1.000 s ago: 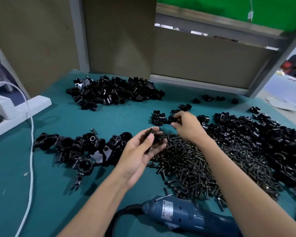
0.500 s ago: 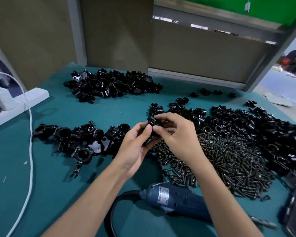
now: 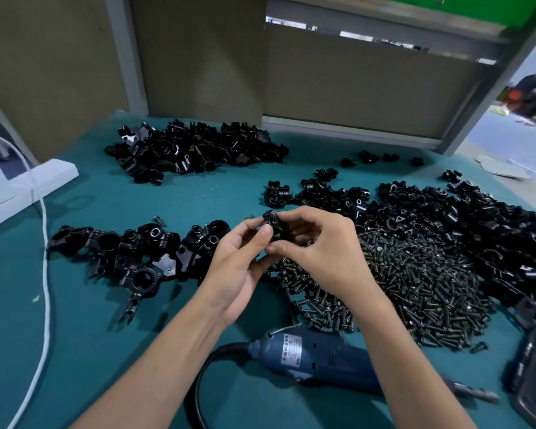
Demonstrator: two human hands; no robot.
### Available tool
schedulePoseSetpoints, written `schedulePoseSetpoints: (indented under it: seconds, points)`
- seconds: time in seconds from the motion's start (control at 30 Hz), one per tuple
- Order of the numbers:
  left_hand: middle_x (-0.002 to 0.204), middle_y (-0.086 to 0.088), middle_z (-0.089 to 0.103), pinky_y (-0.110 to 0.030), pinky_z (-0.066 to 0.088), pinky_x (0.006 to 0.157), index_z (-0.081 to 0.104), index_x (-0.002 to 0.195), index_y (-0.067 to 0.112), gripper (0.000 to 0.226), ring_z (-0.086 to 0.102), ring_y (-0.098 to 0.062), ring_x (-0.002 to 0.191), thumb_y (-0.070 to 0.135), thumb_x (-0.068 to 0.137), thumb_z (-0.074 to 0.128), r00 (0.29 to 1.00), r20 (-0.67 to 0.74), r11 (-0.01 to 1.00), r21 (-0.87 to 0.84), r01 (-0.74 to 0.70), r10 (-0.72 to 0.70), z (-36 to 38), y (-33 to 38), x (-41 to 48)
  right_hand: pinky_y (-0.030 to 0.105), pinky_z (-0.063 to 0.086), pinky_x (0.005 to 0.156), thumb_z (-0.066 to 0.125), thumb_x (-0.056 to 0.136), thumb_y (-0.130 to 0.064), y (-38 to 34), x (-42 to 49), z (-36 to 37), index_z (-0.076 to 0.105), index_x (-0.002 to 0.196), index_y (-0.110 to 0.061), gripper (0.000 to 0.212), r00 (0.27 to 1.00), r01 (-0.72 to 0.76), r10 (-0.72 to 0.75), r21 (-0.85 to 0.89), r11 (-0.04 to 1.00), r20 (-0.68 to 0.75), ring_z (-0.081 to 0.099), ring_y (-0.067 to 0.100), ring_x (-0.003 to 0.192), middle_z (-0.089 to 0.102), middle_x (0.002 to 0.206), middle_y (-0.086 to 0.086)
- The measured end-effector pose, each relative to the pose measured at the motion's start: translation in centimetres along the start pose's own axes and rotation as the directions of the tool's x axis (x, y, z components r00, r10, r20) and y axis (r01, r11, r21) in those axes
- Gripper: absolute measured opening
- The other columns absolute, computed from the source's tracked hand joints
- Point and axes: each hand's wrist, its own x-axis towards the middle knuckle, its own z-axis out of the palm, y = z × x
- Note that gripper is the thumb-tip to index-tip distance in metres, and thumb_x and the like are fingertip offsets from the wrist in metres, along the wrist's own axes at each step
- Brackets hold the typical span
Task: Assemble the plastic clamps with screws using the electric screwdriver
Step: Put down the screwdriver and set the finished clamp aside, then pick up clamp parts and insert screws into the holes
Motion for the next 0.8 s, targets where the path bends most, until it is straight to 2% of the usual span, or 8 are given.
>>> schedulePoseSetpoints:
  seconds: [0.2,0.27,0.33,0.43,0.5,0.57,0.7,0.8]
  points:
    - [0.122,-0.022,0.064,-0.027,0.056,0.086,0.051,0.128,-0.007,0.054,0.064,-0.023,0.109,0.022,0.083,0.063,0.998,0.059,0.999,-0.02,0.031,-0.03,0.1,0.0,0.0,0.016,0.052,0.073,0.084,0.073,-0.026,-0.2,-0.1,-0.7,0.075,0.103,-0.018,0.032,0.999,0.018,-0.018,0.0,1.0,0.044,0.066,0.003,0.081,0.072,0.089,-0.01]
    - [0.118,-0.02,0.067,-0.032,0.056,0.09,0.051,0.124,-0.007,0.047,0.065,-0.024,0.11,0.019,0.086,0.061,0.996,0.086,0.997,-0.074,0.034,-0.028,0.0,0.0,0.1,0.008,0.048,0.062,0.071,0.086,-0.026,0.6,0.7,-1.7,0.073,0.106,-0.022,0.021,0.997,0.037,-0.033,-0.052,0.998,0.067,0.063,-0.008,0.072,0.07,0.089,-0.016]
    - [0.109,-0.015,0.071,-0.036,0.056,0.093,0.053,0.119,-0.005,0.04,0.069,-0.024,0.104,0.017,0.086,0.061,0.995,0.089,0.992,-0.118,0.054,-0.044,-0.1,0.0,0.2,0.006,0.043,0.048,0.059,0.094,-0.013,2.9,2.2,-3.7,0.07,0.11,-0.022,0.022,1.0,-0.015,0.014,-0.233,0.972,-0.006,0.057,-0.008,0.055,0.069,0.093,-0.013]
    - [0.105,-0.013,0.073,-0.036,0.057,0.091,0.055,0.116,-0.004,0.04,0.071,-0.026,0.102,0.017,0.084,0.063,0.994,0.072,0.988,-0.125,0.086,-0.077,-0.1,0.0,0.2,0.023,0.054,0.06,0.054,0.093,0.003,7.0,4.4,-7.2,0.073,0.105,-0.015,0.029,0.986,-0.164,0.148,-0.571,0.805,-0.073,0.058,0.002,0.061,0.072,0.106,0.005]
    - [0.106,-0.014,0.073,-0.034,0.058,0.089,0.055,0.116,-0.004,0.04,0.07,-0.026,0.103,0.017,0.083,0.064,0.994,0.066,0.989,-0.109,0.098,-0.091,0.0,-0.2,0.2,0.036,0.058,0.076,0.056,0.09,0.005,9.3,5.2,-8.9,0.075,0.099,-0.013,0.027,0.972,-0.152,0.233,-0.716,0.682,0.016,0.066,0.017,0.074,0.073,0.105,0.009]
    - [0.106,-0.014,0.071,-0.034,0.058,0.088,0.054,0.116,-0.003,0.04,0.069,-0.025,0.103,0.017,0.083,0.063,0.993,0.063,0.99,-0.095,0.103,-0.097,0.0,-0.3,0.2,0.042,0.057,0.083,0.061,0.087,0.003,10.5,5.5,-9.6,0.074,0.096,-0.015,0.024,0.954,-0.102,0.284,-0.779,0.619,0.101,0.068,0.024,0.087,0.073,0.1,0.009]
    - [0.107,-0.014,0.069,-0.035,0.058,0.089,0.054,0.116,-0.003,0.041,0.069,-0.025,0.102,0.018,0.082,0.064,0.993,0.059,0.99,-0.088,0.111,-0.106,0.1,-0.5,0.3,0.039,0.058,0.076,0.073,0.083,-0.007,10.7,6.0,-9.8,0.068,0.085,-0.019,0.013,0.945,-0.065,0.296,-0.809,0.585,0.138,0.066,0.022,0.081,0.071,0.087,0.004]
    - [0.11,-0.015,0.067,-0.036,0.057,0.091,0.054,0.115,-0.002,0.041,0.07,-0.025,0.1,0.019,0.082,0.064,0.992,0.053,0.99,-0.074,0.117,-0.113,0.1,-0.6,0.3,0.035,0.055,0.066,0.076,0.081,-0.012,11.1,5.8,-9.4,0.059,0.079,-0.022,0.02,0.949,-0.081,0.293,-0.813,0.576,0.113,0.063,0.021,0.074,0.065,0.077,-0.001]
